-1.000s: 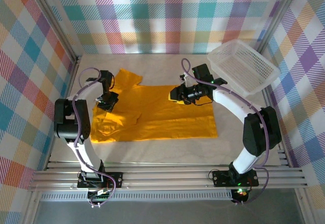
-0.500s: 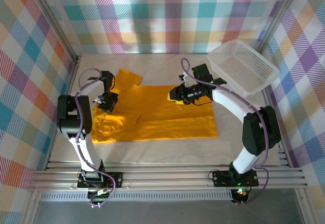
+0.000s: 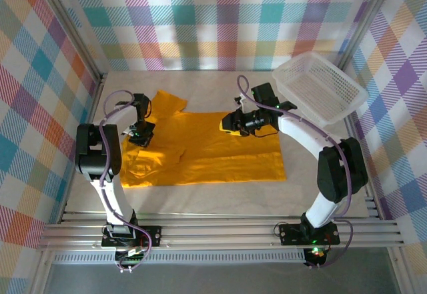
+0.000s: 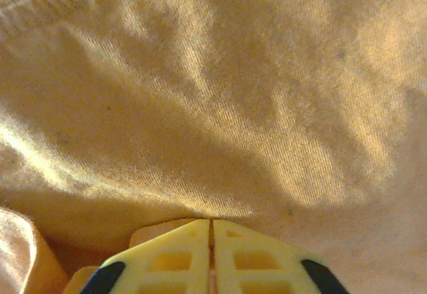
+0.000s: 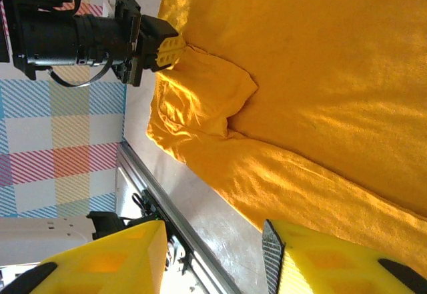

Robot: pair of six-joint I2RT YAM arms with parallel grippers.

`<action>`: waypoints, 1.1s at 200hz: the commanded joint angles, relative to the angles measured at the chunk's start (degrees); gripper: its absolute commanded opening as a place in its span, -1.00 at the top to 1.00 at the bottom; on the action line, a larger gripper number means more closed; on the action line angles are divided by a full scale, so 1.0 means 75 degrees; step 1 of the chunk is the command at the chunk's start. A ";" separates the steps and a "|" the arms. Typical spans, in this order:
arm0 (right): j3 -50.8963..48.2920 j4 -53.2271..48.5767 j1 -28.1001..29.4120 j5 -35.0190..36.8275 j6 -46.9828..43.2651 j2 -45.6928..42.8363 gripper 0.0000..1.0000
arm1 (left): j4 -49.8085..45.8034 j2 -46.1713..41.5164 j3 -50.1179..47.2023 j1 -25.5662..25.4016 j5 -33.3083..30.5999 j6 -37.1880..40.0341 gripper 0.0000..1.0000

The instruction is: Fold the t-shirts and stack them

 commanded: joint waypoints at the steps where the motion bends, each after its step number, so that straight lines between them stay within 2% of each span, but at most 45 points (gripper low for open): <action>1: 0.0218 0.0088 -0.0017 -0.0158 -0.0154 0.0145 0.15 | -0.0294 -0.0132 0.0235 0.0110 -0.0232 0.0028 0.89; 42: 0.0252 0.0115 -0.0018 -0.0135 -0.0125 0.0230 0.14 | -0.0364 -0.0372 0.0444 0.0059 -0.0168 0.0293 1.00; 220: 0.0231 0.0095 -0.0019 0.0018 -0.0064 0.0261 0.16 | 0.0384 -0.0032 0.0956 -0.0085 0.0321 0.1266 1.00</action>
